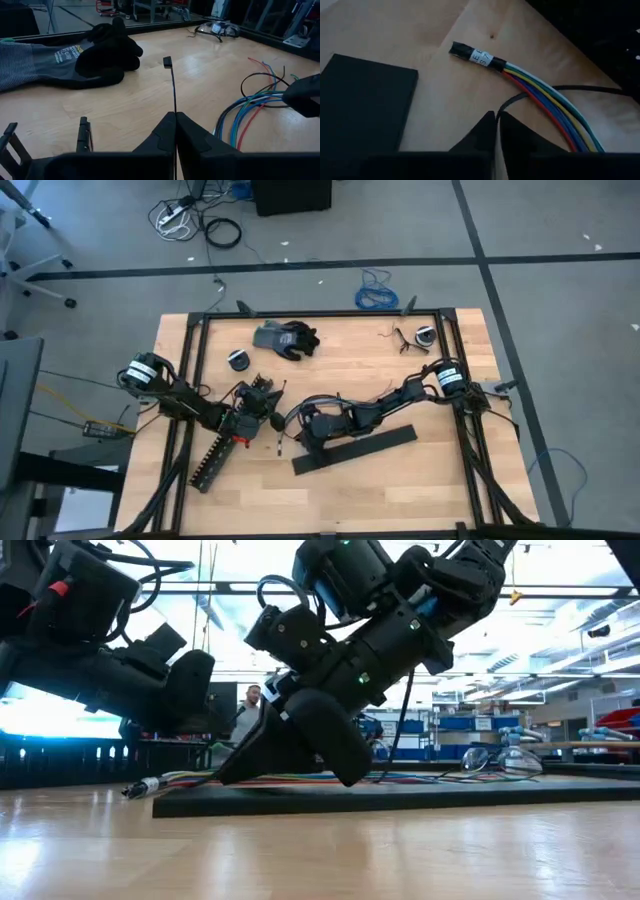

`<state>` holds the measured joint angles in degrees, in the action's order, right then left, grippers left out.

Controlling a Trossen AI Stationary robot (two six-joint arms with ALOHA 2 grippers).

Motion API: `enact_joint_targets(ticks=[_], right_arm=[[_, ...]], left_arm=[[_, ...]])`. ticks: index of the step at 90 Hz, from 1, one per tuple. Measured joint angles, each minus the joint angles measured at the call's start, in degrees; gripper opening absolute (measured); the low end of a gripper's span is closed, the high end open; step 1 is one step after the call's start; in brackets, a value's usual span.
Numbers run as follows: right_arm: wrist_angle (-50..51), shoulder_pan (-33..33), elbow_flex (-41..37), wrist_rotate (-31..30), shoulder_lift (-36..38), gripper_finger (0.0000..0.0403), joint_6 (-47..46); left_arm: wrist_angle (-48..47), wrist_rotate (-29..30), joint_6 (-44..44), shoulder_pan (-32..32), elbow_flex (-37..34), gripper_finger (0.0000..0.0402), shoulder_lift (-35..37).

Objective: Ziptie cables
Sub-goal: Wrap the other black zip tie on the cable wires

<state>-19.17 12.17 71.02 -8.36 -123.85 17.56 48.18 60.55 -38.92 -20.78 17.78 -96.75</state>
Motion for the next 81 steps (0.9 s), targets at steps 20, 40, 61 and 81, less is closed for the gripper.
enact_joint_targets(ticks=[20, 40, 61, 81], right_arm=[[0.08, -0.01, 0.04, -0.49, 0.11, 0.0005, 0.05], [0.02, -0.09, 0.07, 0.94, 0.13, 0.0028, -0.15], [0.14, -0.45, 0.09, 1.05, 0.24, 0.0094, -2.87], [2.52, -0.45, 0.11, 1.03, 0.26, 0.0138, -3.88]], left_arm=[[0.06, 0.0, 0.04, 0.0, 0.0, 0.0, 0.0], [0.29, 0.13, -0.02, 0.0, 0.0, 0.0, 0.0], [0.31, 0.26, -0.07, 0.0, 0.0, 0.0, 0.0], [0.31, 0.26, -0.07, 0.0, 0.0, 0.0, 0.0]])
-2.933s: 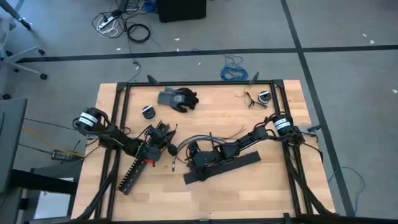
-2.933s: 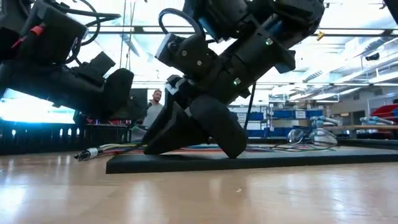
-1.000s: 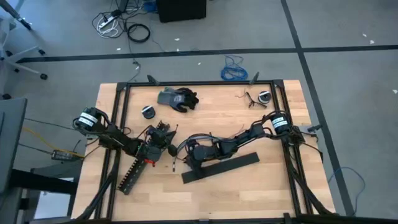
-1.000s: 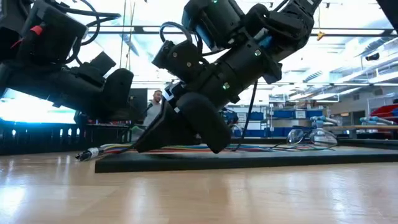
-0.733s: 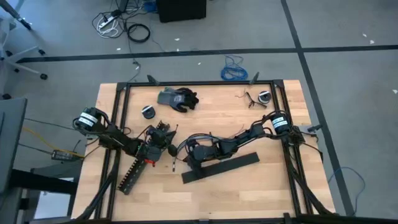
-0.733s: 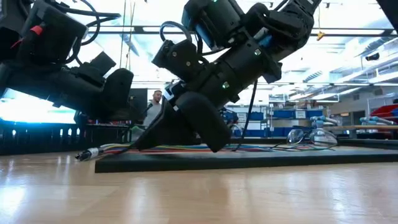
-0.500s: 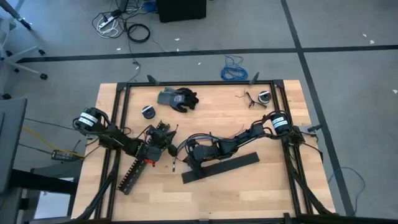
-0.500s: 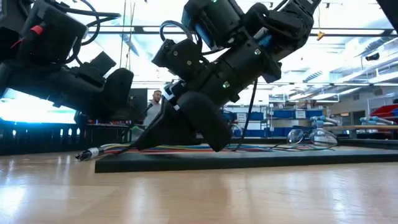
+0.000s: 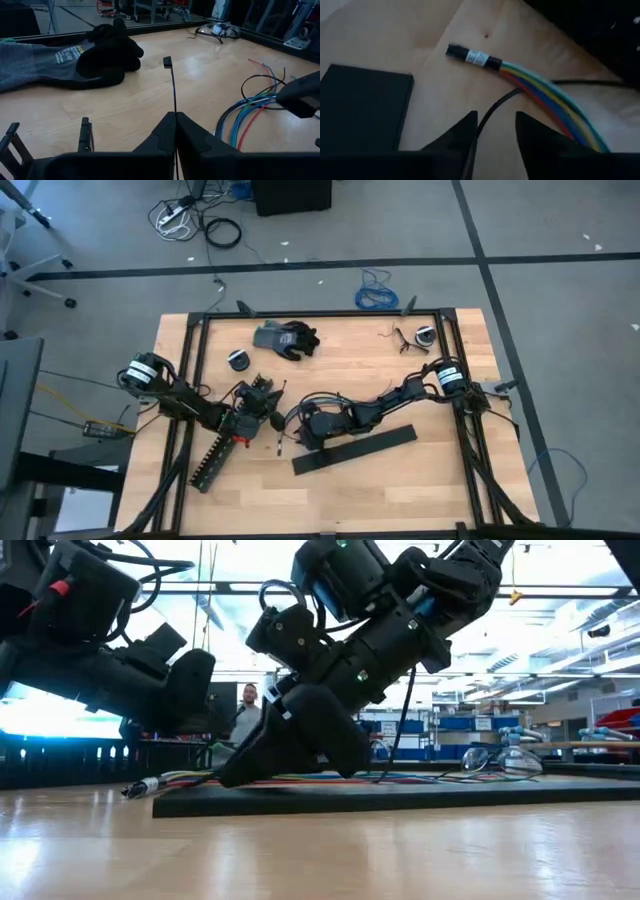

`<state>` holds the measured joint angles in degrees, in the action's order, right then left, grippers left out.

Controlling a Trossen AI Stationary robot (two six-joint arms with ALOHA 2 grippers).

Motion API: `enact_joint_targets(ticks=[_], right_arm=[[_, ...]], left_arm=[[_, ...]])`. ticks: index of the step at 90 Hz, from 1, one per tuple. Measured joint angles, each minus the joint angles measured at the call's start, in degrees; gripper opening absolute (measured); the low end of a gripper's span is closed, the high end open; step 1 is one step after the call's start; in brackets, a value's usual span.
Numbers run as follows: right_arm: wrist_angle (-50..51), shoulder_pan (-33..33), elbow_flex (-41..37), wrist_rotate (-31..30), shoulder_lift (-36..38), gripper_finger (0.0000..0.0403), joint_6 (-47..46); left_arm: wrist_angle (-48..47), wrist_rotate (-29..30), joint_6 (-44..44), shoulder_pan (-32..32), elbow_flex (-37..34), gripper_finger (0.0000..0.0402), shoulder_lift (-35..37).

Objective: Ziptie cables
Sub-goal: Wrap the other black zip tie on the cable wires

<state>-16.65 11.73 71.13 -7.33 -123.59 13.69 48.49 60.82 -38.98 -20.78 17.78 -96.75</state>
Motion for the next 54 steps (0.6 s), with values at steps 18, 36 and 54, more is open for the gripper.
enact_joint_targets(ticks=[18, 36, 54], right_arm=[[2.0, 0.1, 0.11, -0.12, 0.2, 0.0146, -1.16], [4.57, 0.26, 0.12, -0.78, 0.2, 0.014, -2.52], [6.13, 0.62, 0.23, -1.1, 0.24, 0.0137, -3.66]], left_arm=[[0.0, -0.04, 0.32, 0.0, -0.02, 0.0, 0.0], [0.0, -0.04, 0.44, 0.0, 0.0, 0.0, 0.0], [0.02, -0.11, 0.76, -0.02, -0.02, 0.0, 0.0]])
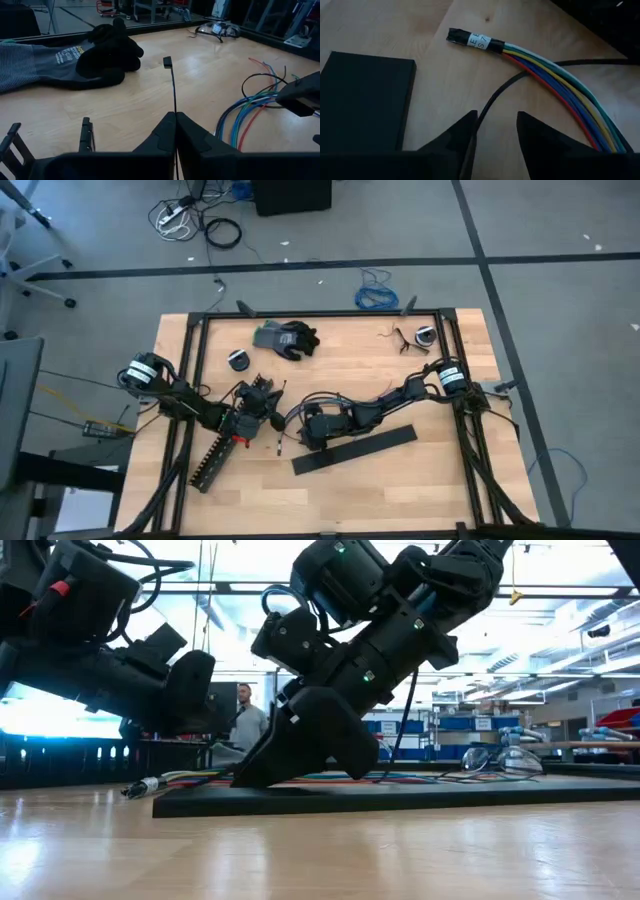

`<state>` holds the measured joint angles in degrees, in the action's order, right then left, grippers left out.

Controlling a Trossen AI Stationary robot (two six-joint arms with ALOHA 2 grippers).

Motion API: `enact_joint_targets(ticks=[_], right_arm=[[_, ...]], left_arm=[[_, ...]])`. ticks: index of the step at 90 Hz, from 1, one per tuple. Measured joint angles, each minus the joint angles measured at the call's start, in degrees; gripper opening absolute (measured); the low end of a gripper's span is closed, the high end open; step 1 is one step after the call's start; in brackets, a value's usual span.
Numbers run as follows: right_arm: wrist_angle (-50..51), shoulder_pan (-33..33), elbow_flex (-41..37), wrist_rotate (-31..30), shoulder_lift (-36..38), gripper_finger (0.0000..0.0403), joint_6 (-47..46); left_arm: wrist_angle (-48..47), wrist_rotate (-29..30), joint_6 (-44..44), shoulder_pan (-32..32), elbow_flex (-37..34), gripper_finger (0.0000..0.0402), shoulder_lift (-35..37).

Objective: Ziptie cables
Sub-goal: Wrap the other black zip tie on the cable wires

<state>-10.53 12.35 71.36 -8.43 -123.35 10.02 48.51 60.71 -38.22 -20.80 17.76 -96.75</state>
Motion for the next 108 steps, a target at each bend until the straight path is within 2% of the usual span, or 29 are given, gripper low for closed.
enact_joint_targets(ticks=[20, 47, 83, 108], right_arm=[[1.4, 1.87, -0.01, -4.77, 0.0, 0.0129, 0.48], [1.68, 2.11, -0.52, -4.62, 0.02, 0.0123, -1.42], [-9.18, 2.13, -4.62, -3.62, -0.25, 0.0122, -4.93], [-10.28, 2.15, -4.62, -3.45, -0.37, 0.0119, -7.72]], left_arm=[[0.0, -0.2, 0.07, 0.0, 0.0, 0.0, 0.0], [0.04, -0.69, 0.09, 0.0, 0.0, 0.0, 0.0], [0.66, -1.01, 0.39, 0.0, 0.0, 0.0, 0.0], [1.74, -0.96, 0.5, 0.0, 0.0, 0.0, 0.0]])
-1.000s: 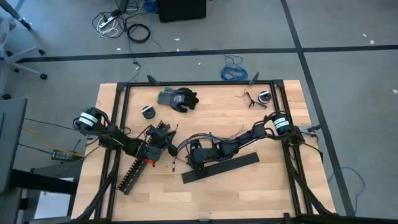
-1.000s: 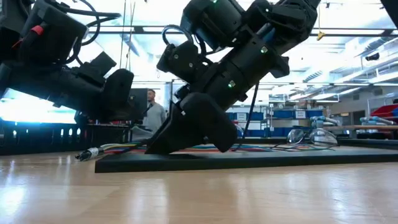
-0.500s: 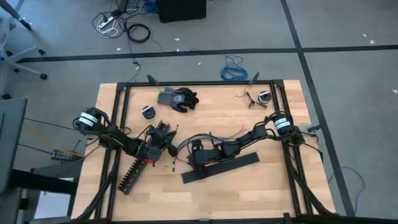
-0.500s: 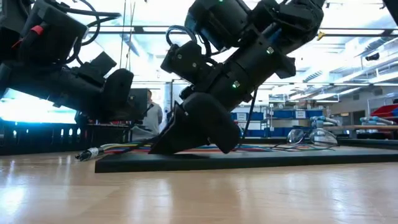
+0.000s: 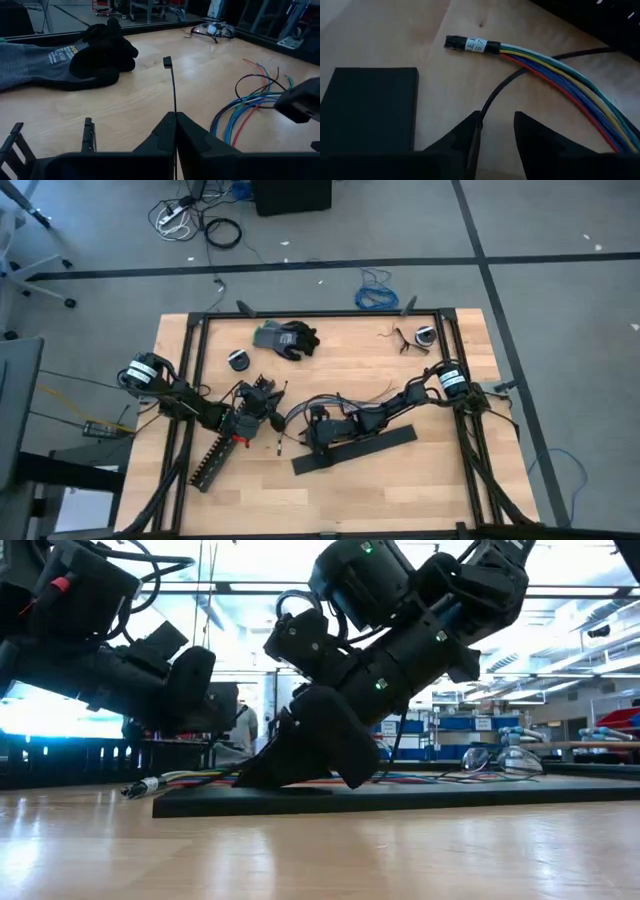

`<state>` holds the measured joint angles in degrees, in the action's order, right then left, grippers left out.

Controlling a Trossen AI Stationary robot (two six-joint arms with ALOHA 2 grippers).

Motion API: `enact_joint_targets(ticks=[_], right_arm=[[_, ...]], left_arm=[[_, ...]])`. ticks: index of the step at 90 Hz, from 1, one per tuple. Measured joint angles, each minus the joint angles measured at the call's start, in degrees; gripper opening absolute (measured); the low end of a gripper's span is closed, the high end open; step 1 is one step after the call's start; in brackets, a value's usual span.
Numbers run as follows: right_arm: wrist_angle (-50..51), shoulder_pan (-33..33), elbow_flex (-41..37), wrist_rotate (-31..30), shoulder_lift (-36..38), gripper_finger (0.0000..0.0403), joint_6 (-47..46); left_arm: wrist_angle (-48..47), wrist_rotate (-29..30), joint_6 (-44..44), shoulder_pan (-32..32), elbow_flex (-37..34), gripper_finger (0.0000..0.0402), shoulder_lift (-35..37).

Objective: Ziptie cables
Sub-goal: Wrap the other black zip tie on the cable wires

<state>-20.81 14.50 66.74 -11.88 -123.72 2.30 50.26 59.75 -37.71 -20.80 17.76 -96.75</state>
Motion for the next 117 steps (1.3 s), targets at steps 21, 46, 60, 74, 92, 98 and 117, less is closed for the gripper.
enact_joint_targets(ticks=[21, 46, 60, 74, 92, 98, 117], right_arm=[[-4.27, 0.02, 0.0, -0.25, -0.2, 0.0118, -2.63], [-5.73, 0.08, 0.0, -3.51, -0.24, 0.0118, -6.32], [-11.89, 0.09, -2.67, -4.33, -0.13, 0.0118, -7.83], [-14.57, 0.09, -4.63, -4.4, -0.13, 0.0118, -9.55], [-17.36, 0.09, -5.55, -4.46, -0.03, 0.0118, -10.26], [-17.3, 0.08, -5.57, -4.44, -0.02, 0.0119, -11.02], [-16.11, 0.52, -5.57, -3.55, 0.0, 0.0119, -12.71]], left_arm=[[0.18, 0.24, 0.02, 0.0, 0.0, 0.0, 0.0], [0.18, 0.35, 0.09, 0.0, 0.02, 0.0, 0.0], [0.18, 0.35, 0.15, 0.0, 0.02, 0.0, 0.0], [0.14, 0.13, 0.2, 0.0, 0.02, 0.0, 0.0], [0.11, 0.11, 0.2, 0.0, 0.02, 0.0, 0.0], [0.16, 0.09, 0.2, 0.0, 0.02, 0.0, 0.0], [0.59, -0.04, 0.2, 0.0, 0.02, 0.0, 0.0]])
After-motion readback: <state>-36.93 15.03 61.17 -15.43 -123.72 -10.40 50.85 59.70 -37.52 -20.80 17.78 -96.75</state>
